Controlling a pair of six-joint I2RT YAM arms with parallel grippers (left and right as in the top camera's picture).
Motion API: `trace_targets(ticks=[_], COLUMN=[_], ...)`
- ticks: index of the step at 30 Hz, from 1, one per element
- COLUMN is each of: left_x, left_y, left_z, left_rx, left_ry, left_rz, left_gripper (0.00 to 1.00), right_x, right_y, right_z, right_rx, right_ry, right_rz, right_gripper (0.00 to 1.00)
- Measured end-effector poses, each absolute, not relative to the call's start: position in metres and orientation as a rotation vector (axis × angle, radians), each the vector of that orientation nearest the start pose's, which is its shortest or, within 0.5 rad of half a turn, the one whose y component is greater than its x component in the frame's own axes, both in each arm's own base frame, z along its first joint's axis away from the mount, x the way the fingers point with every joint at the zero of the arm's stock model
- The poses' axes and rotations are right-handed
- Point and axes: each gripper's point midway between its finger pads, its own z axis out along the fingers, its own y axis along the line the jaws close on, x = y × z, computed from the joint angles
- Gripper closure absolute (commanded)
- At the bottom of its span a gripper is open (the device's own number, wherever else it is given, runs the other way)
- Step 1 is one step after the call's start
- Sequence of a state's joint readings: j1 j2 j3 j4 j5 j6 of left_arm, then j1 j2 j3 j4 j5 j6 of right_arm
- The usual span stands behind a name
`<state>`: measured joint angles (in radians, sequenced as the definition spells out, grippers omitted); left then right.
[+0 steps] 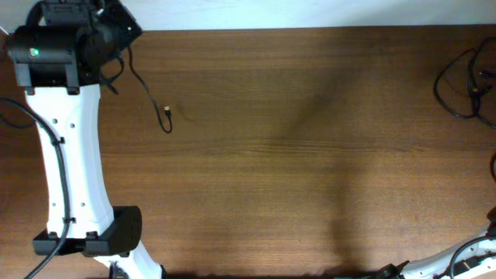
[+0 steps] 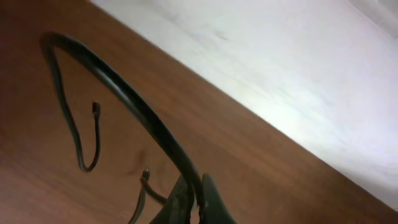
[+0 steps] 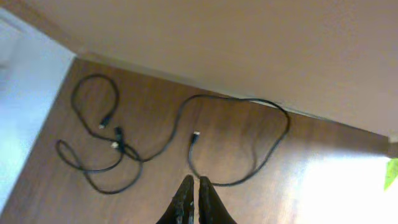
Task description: Untangle cables
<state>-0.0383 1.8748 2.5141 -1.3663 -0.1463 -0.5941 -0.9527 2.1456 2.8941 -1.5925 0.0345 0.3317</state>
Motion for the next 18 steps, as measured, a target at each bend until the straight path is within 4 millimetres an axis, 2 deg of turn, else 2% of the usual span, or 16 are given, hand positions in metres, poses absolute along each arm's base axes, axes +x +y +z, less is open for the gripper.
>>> trace_targets(ticks=[4,6,8,10,12,13,15,17,18], left_x=[0.450,0.452,0.455,0.458,0.458,0.458,0.456,0.456,0.456], left_y=[-0.013,-0.026,-0.029,-0.029,-0.029,-0.029,-0.029,-0.029,-0.029], left_z=[0.405,0.406,0.403,0.398,0.397,0.397,0.395,0.394,0.394], left_rx=[-0.644,-0.613,-0.607,-0.608,-0.609,-0.609,-0.611,-0.592,-0.570], left_ry=[2.159,2.162,2.169,2.180,2.182,2.185,2.194,2.201,2.206], left_rz=[-0.200,-0.219,-0.220,-0.216,-0.215,-0.213,-0.210,-0.200,-0.190], left_gripper=[1.00,1.00,1.00,1.00,0.99,0.97,0.97,0.96,0.96], right_x=[0.288,0.309,0.331,0.363,0.393,0.411,0.435,0.453,0.457], right_y=[-0.366,-0.349,-0.335,-0.323,-0.312,-0.308,-0.310,-0.312,-0.310], right_z=[0.362,0.363,0.366,0.365,0.343,0.322,0.286,0.256,0.247], right_rx=[1.396,1.328,1.229,1.010,0.714,0.532,0.317,0.131,0.068], right_ry=[1.989,2.025,2.059,2.144,2.295,2.372,2.435,2.469,2.482], right_rz=[-0.248,-0.215,-0.205,-0.237,-0.252,-0.218,-0.156,-0.127,-0.121], right_gripper=[0.96,0.96,0.85,0.84,0.77,0.73,0.50,0.45,0.27])
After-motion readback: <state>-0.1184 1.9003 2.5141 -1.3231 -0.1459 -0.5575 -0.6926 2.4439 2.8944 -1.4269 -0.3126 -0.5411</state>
